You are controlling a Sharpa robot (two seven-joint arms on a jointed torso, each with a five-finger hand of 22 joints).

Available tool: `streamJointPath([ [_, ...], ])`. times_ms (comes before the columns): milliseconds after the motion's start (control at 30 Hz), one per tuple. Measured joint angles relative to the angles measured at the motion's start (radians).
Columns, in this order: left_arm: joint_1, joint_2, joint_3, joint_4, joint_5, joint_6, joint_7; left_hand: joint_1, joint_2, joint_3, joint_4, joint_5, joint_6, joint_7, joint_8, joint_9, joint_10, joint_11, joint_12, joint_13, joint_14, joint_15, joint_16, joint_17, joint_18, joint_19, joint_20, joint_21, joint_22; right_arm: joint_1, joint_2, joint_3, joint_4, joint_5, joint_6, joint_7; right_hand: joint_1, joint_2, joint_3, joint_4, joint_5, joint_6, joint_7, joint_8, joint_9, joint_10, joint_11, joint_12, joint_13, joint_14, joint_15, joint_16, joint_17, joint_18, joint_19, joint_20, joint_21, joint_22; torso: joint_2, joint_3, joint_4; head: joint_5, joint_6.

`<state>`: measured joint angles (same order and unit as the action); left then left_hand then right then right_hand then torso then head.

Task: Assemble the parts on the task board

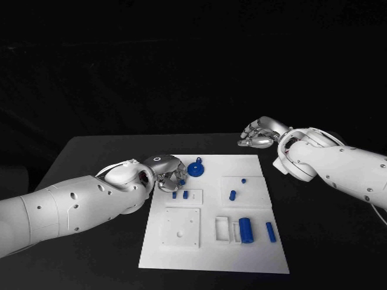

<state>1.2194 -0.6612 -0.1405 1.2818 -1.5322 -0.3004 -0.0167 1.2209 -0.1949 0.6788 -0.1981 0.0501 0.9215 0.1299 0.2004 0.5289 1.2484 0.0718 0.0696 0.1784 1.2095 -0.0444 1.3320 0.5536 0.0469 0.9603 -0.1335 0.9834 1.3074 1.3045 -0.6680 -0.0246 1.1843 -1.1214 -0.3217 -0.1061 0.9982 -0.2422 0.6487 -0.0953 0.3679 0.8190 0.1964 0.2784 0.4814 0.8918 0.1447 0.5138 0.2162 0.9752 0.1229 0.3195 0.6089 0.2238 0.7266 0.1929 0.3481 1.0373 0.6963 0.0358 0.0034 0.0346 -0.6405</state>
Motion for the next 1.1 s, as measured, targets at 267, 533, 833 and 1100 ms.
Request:
streamJointPath([
  [267, -0.001, -0.005, 0.001, 0.001, 0.003, -0.009, -0.001, 0.005, -0.005, 0.0, 0.0, 0.0, 0.0, 0.0, 0.0, -0.001, 0.0, 0.0, 0.0, 0.0, 0.0, 0.0, 0.0, 0.0, 0.0, 0.0, 0.0, 0.0, 0.0, 0.0, -0.001, 0.0, 0.0, 0.0, 0.001, 0.0, 0.0, 0.0, 0.0, 0.0, 0.0, 0.0, 0.0, 0.0, 0.0, 0.0, 0.0, 0.0, -0.003, 0.0, 0.0, 0.0, -0.001, 0.0, -0.003, 0.003, 0.0, 0.0, 0.0, -0.0001, -0.0003, -0.001, 0.0],
  [533, -0.001, -0.017, 0.002, -0.013, 0.009, -0.01, -0.004, 0.012, -0.012, 0.0, 0.0, 0.0, -0.007, 0.0, 0.0, -0.002, -0.009, 0.005, 0.0, -0.002, -0.002, 0.002, 0.0, -0.003, 0.0, 0.0, 0.0, 0.0, 0.0, -0.001, -0.011, 0.0, 0.004, 0.0, 0.015, 0.01, 0.05, 0.013, -0.002, -0.039, -0.001, 0.004, -0.003, 0.008, -0.001, 0.0, 0.0, -0.014, -0.028, -0.005, 0.005, -0.004, -0.004, 0.0, -0.007, 0.007, -0.011, 0.005, 0.0, 0.0, -0.0005, -0.001, 0.003],
  [833, -0.001, -0.037, 0.022, -0.035, 0.063, -0.027, 0.0, 0.025, -0.009, 0.008, 0.0, 0.0, -0.009, 0.009, 0.0, -0.002, -0.018, 0.011, 0.0, -0.003, -0.015, 0.014, -0.021, -0.013, 0.0, -0.007, 0.006, -0.013, 0.001, -0.009, -0.037, 0.0, 0.028, -0.012, 0.059, 0.044, 0.116, 0.056, 0.019, -0.126, -0.09, 0.032, -0.015, 0.02, -0.004, 0.064, -0.002, -0.083, -0.085, 0.055, -0.025, 0.024, 0.01, 0.019, 0.059, 0.01, 0.008, 0.018, -0.001, 0.0001, -0.0003, -0.003, 0.011],
  [1100, 0.018, -0.063, 0.04, -0.049, 0.41, -0.06, 0.043, 0.005, 0.0, 0.008, 0.025, 0.0, 0.003, 0.019, 0.021, 0.0, -0.013, 0.008, 0.007, 0.0, -0.072, 0.011, -0.134, -0.068, 0.0, -0.068, 0.016, -0.073, -0.01, -0.017, -0.078, -0.002, 0.077, -0.099, 0.097, 0.076, 0.137, 0.063, 0.045, -0.158, -0.17, 0.076, -0.032, 0.038, -0.007, 0.182, -0.031, -0.164, -0.112, 0.263, -0.114, 0.147, 0.105, 0.031, 0.294, -0.072, 0.122, 0.058, -0.001, 0.0001, -0.0003, -0.021, 0.023],
])
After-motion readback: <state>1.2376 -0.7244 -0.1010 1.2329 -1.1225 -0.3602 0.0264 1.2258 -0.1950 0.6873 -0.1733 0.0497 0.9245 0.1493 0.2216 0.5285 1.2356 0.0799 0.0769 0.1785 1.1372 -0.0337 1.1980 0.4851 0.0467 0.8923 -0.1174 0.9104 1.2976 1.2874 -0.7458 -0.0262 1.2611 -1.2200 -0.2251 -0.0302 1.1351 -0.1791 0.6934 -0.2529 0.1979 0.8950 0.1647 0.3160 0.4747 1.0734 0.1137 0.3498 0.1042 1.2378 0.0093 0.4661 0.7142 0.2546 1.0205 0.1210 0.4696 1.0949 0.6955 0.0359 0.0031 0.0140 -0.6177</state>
